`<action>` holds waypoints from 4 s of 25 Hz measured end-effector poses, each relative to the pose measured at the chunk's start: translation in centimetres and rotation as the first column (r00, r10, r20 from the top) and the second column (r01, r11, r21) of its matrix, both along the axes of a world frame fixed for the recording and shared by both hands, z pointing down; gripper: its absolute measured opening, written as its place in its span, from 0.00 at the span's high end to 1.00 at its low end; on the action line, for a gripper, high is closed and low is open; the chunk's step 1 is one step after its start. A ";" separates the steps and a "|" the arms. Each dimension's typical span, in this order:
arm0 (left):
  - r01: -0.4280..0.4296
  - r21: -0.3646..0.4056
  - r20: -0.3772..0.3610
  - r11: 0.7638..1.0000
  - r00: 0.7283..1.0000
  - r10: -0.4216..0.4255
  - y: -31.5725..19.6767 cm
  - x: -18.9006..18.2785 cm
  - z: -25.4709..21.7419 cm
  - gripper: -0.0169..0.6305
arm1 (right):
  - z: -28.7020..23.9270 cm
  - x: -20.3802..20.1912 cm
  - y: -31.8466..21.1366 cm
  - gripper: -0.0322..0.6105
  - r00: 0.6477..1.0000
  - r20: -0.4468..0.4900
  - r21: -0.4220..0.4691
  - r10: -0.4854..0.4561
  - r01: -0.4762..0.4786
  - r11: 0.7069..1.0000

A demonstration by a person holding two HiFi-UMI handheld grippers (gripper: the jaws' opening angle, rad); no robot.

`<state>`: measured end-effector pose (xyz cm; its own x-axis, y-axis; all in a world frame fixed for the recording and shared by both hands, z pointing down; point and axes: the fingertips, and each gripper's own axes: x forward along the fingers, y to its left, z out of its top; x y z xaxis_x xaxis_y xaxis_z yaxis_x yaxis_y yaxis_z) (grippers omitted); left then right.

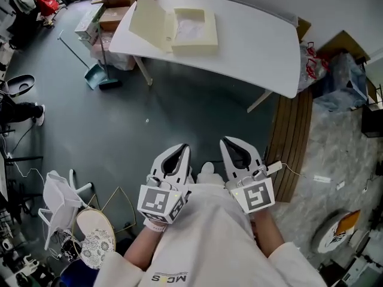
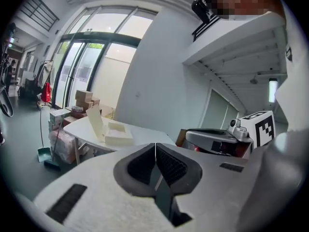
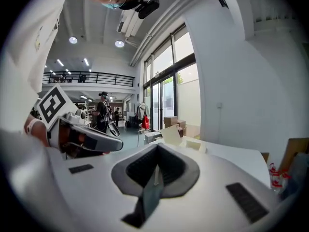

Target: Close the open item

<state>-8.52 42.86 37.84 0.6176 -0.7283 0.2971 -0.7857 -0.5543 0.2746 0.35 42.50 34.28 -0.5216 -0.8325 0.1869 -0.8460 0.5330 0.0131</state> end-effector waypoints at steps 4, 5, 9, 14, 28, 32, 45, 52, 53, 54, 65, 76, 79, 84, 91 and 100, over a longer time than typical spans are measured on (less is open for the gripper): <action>-0.010 -0.008 -0.011 1.000 1.000 0.010 -0.8 -1.4 0.0 0.93 | 0.5 -0.1 -0.5 0.93 0.996 0.052 -0.030 0.069 -0.068 0.997; -0.008 -0.011 -0.013 1.000 1.000 0.008 -1.0 -2.1 0.1 0.93 | 0.6 -0.6 -0.6 0.93 0.995 0.061 -0.032 0.075 -0.073 0.997; 0.007 -0.016 -0.032 1.000 0.999 -0.008 -2.0 -5.7 -0.1 0.93 | -0.7 -4.5 -1.2 0.93 1.000 0.010 0.037 0.022 -0.022 0.999; 0.011 0.025 -0.039 1.000 0.999 -0.010 -4.1 -10.1 0.0 0.93 | -0.4 -6.6 -3.1 0.93 0.993 0.027 0.041 0.112 -0.113 0.993; 0.047 -0.021 -0.057 0.999 0.997 -0.048 -9.1 -14.9 1.4 0.93 | -0.9 -11.4 -9.0 0.93 0.994 0.065 0.039 0.092 -0.095 0.995; 0.058 -0.018 -0.044 0.998 0.997 -0.059 -12.6 -14.1 1.5 0.93 | -0.7 -10.1 -12.6 0.93 0.990 0.105 0.035 0.094 -0.098 0.995; 0.160 -0.041 0.010 0.986 0.987 -0.160 -32.2 -8.3 0.9 0.93 | 0.0 -4.1 -32.9 0.93 0.992 0.121 0.011 -0.042 0.041 0.999; 0.233 -0.039 0.022 0.972 0.972 -0.232 -40.7 -4.7 0.8 0.93 | -0.7 -1.7 -42.7 0.93 0.979 0.128 0.035 -0.158 0.154 0.987; 0.242 -0.039 0.026 0.970 0.970 -0.241 -41.6 -4.3 0.9 0.93 | -0.8 -1.2 -43.7 0.93 0.978 0.128 0.044 -0.166 0.162 0.986; 0.249 -0.039 0.029 0.968 0.968 -0.248 -42.4 -3.9 1.0 0.93 | -0.9 -0.6 -44.7 0.93 0.977 0.128 0.053 -0.172 0.167 0.985; 0.252 -0.049 0.056 0.966 0.967 -0.249 -46.5 -1.5 1.8 0.93 | 0.2 2.9 -49.3 0.93 0.978 0.143 0.040 -0.150 0.146 0.989; 0.406 -0.104 0.096 0.908 0.913 -0.397 -47.9 -6.1 4.9 0.93 | 1.6 3.8 -49.7 0.93 0.977 0.142 0.012 -0.160 0.160 0.987; 0.468 -0.107 0.060 0.877 0.884 -0.464 -48.5 -8.2 5.4 0.81 | 1.5 3.8 -49.9 0.93 0.976 0.157 0.009 -0.151 0.152 0.988; 0.585 -0.076 0.086 0.807 0.811 -0.579 -49.4 -12.6 6.5 0.65 | 1.8 2.5 -49.8 0.93 0.972 0.150 0.000 -0.182 0.184 0.983; 0.681 -0.044 0.170 0.731 0.726 -0.667 -50.1 -17.4 8.6 0.59 | 1.3 0.5 -49.8 0.93 0.964 0.145 -0.005 -0.222 0.225 0.974; 0.735 -0.069 0.182 0.674 0.674 -0.716 -50.7 -21.8 12.0 0.57 | 1.4 -2.4 -49.7 0.93 0.953 0.151 -0.029 -0.262 0.269 0.963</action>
